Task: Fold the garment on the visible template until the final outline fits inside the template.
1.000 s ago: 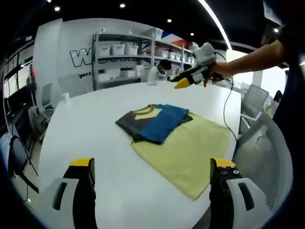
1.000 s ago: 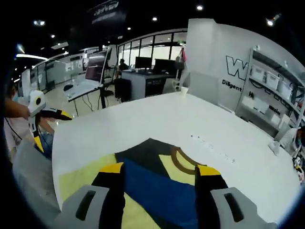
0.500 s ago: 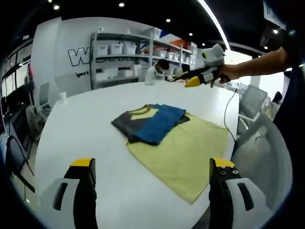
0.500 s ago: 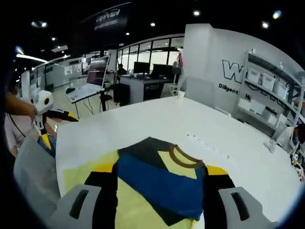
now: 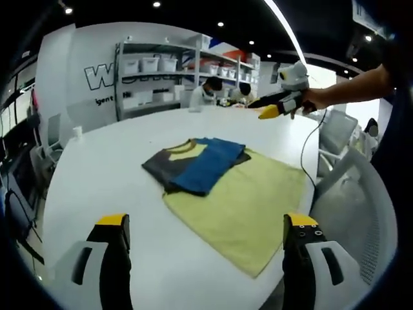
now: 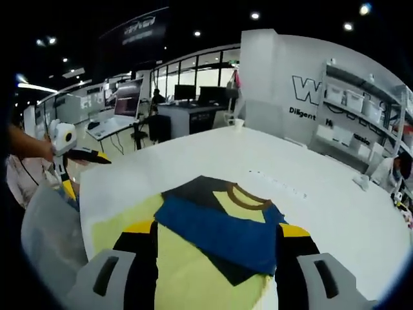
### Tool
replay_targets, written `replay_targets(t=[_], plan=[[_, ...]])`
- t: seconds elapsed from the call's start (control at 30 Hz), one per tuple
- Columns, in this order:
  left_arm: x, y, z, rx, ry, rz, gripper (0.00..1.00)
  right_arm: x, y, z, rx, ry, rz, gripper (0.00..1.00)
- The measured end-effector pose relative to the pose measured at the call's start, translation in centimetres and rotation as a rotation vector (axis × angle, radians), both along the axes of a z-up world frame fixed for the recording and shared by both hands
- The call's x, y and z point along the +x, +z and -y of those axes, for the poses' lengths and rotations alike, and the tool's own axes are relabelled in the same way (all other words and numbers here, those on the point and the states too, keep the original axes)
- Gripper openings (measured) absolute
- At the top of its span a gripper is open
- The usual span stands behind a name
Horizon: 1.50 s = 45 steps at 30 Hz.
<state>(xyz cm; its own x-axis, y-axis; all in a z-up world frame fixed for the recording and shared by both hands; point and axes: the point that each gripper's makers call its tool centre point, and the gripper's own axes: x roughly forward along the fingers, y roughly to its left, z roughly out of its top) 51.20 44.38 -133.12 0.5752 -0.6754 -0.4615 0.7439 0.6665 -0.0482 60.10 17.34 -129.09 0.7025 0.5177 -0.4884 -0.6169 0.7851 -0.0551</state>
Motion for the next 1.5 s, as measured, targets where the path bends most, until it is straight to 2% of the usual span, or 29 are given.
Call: replay_targets(t=[0.33, 0.6, 0.97, 1.17, 1.23, 1.33, 1.5], plan=[[-0.3, -0.5, 0.0, -0.002, 0.002, -0.022, 0.97, -2.8, -2.5, 1.2, -0.006, -0.003, -0.053, 0.72], [-0.8, -0.9, 0.3, 0.016, -0.021, -0.037, 0.96, -4.2, -3.2, 2.4, 0.0, -0.01, -0.076, 0.71], [-0.9, -1.7, 1.9, 0.016, -0.053, -0.051, 0.96, -6.7, -5.5, 3.8, -0.006, -0.031, -0.122, 0.7], [-1.6, -2.3, 2.9, 0.027, -0.087, -0.062, 0.95, -7.3, -5.8, 4.2, -0.001, -0.044, -0.124, 0.7], [-1.7, -2.4, 3.1, 0.025, -0.091, -0.064, 0.95, -7.8, -6.1, 4.2, -0.008, -0.035, -0.129, 0.7], [-2.1, -2.6, 3.6, 0.026, -0.103, -0.066, 0.95, -9.1, -7.6, 4.5, -0.045, -0.008, -0.164, 0.69], [-3.2, -3.5, 4.3, 0.034, -0.129, -0.077, 0.93, -10.8, -9.0, 5.0, -0.106, 0.022, -0.171, 0.68]])
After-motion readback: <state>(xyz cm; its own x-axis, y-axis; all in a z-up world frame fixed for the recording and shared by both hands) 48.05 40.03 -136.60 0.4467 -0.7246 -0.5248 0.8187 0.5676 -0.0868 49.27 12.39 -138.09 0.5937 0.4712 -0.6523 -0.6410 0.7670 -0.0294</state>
